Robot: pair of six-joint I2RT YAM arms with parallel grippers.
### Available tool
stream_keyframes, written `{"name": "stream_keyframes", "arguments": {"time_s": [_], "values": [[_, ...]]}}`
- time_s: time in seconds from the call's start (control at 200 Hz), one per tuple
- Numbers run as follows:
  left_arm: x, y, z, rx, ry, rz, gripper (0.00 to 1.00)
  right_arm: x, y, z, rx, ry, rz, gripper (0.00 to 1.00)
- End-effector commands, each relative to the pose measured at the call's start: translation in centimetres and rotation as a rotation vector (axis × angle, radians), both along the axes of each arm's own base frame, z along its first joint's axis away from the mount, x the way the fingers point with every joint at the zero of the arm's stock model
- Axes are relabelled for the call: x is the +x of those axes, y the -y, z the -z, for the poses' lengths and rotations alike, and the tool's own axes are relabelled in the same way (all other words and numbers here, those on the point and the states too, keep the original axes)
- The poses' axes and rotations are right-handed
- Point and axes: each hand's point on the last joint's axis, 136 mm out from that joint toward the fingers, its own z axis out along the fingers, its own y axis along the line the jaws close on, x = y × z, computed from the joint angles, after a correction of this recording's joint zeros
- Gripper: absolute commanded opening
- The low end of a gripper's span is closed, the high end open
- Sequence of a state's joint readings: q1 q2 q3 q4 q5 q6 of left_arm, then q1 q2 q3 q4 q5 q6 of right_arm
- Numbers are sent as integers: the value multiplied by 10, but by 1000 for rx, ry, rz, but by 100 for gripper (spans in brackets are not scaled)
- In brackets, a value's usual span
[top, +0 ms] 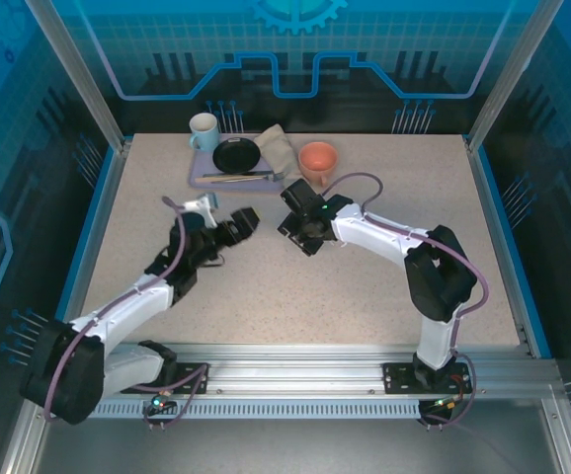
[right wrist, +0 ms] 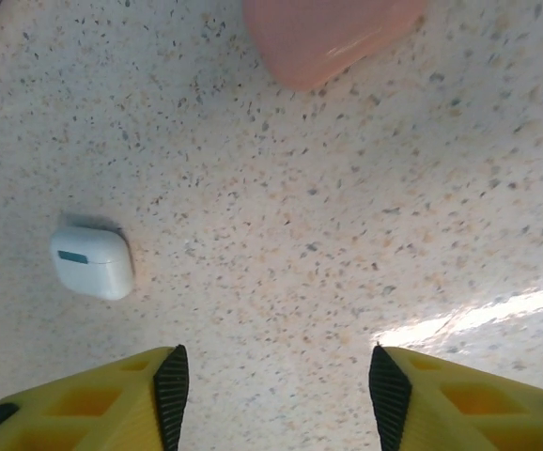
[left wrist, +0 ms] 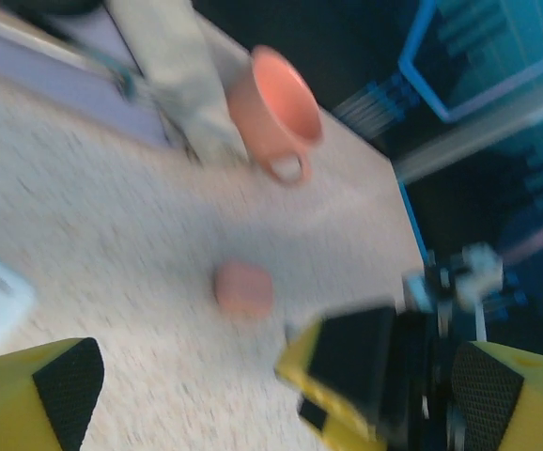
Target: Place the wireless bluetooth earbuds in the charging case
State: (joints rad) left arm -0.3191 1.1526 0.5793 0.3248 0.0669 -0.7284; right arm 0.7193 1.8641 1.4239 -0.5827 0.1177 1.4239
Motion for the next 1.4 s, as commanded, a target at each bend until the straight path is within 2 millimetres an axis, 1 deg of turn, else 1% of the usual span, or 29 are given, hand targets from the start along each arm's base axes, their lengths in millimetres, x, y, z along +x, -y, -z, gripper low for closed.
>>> {"name": "stream_keyframes", "arguments": {"time_s": [0.0,0.015,0.045,0.05,0.075,0.085,0.135,0.155,0.18,0.22,0.315,0.42,0.555,0.63,0.74,0.895,0.965,1.01,1.08,1.13,1.191,1.241,1.276,1.321,1.396], "values": [[14,-46,33,111,-212,-100,99,5,5,-1,-108,28,-52,60],[16,-46,34,111,-229,-90,99,5,4,-1,-113,30,-59,60],[22,-50,45,123,-284,-82,99,5,4,0,-121,29,-68,60],[24,-50,42,121,-281,-81,99,5,4,0,-122,29,-69,61],[29,-51,49,133,-327,-74,99,4,3,1,-126,30,-76,61],[31,-50,49,135,-330,-69,99,4,2,1,-126,29,-77,61],[40,-47,60,151,-393,-41,99,4,2,3,-126,31,-86,62],[44,-45,61,153,-407,-36,99,3,2,4,-124,31,-91,62],[47,-44,70,156,-440,-31,99,2,1,5,-121,31,-97,62],[55,-42,74,157,-465,-27,99,0,1,6,-120,29,-102,62],[68,-41,88,161,-521,-34,99,-6,7,7,-123,28,-113,63],[77,-40,101,155,-572,-44,99,-13,12,5,-116,37,-126,63],[87,-32,116,144,-616,-31,99,-21,20,1,-112,50,-133,63],[92,-27,121,146,-623,-20,99,-24,25,-2,-108,58,-132,64],[95,-13,130,150,-647,16,99,-28,35,-4,-108,61,-122,64],[85,7,144,168,-674,57,99,-34,47,-8,-111,64,-111,64],[74,15,150,168,-691,71,99,-36,52,-12,-115,76,-109,64],[65,20,151,160,-694,77,99,-37,54,-15,-117,83,-111,64],[47,31,152,130,-700,93,99,-40,57,-20,-120,94,-121,64],[34,42,147,97,-689,107,99,-42,58,-23,-127,105,-134,64],[19,60,137,59,-665,135,99,-45,61,-26,-149,120,-157,64],[8,74,123,37,-641,162,99,-49,63,-27,-174,125,-176,65],[2,80,115,38,-625,170,99,-51,62,-28,-185,126,-188,65],[-2,77,103,48,-602,150,99,-55,63,-26,-199,121,-198,65],[0,57,84,61,-559,72,99,-62,59,-21,-213,103,-202,66]]}}
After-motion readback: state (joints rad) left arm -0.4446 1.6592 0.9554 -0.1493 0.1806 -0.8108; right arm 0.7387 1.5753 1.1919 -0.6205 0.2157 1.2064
